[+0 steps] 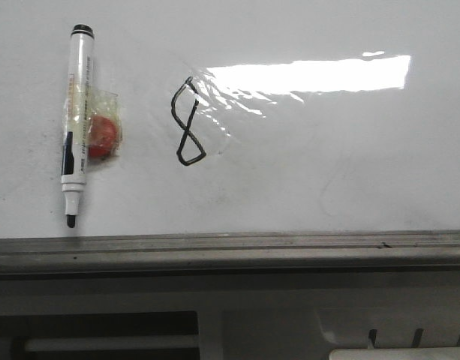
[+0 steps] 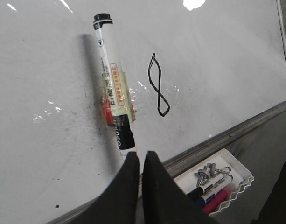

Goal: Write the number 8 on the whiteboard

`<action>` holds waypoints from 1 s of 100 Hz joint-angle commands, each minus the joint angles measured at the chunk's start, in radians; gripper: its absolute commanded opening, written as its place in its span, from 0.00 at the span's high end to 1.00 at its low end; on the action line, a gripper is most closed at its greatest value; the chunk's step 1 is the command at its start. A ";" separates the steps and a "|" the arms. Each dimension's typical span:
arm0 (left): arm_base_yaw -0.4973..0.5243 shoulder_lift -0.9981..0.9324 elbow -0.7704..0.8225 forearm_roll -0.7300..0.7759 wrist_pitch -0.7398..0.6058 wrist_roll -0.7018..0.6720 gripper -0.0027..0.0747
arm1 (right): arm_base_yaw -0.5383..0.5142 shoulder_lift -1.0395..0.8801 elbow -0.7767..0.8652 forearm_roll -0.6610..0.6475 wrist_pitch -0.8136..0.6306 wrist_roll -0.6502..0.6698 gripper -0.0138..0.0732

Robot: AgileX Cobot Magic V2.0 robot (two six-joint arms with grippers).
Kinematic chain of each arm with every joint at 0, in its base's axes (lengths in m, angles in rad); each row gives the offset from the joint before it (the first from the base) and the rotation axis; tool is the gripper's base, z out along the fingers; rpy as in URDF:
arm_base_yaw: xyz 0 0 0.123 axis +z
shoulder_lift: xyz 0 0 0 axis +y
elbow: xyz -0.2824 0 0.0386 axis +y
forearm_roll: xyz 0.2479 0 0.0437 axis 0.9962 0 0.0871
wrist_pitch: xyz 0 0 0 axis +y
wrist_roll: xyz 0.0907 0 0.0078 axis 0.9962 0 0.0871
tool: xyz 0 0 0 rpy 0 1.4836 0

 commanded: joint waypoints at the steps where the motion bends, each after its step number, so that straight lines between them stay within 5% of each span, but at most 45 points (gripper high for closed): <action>1: 0.001 0.000 -0.028 0.005 -0.074 -0.004 0.99 | -0.009 0.005 -0.025 0.001 -0.077 0.001 0.91; 72: 0.001 -0.002 -0.017 0.005 -0.074 -0.004 0.99 | -0.009 0.005 -0.025 0.001 -0.077 0.001 0.91; 100: 0.009 -0.156 0.108 0.018 -0.073 -0.004 0.99 | -0.009 0.005 -0.025 0.001 -0.077 0.001 0.91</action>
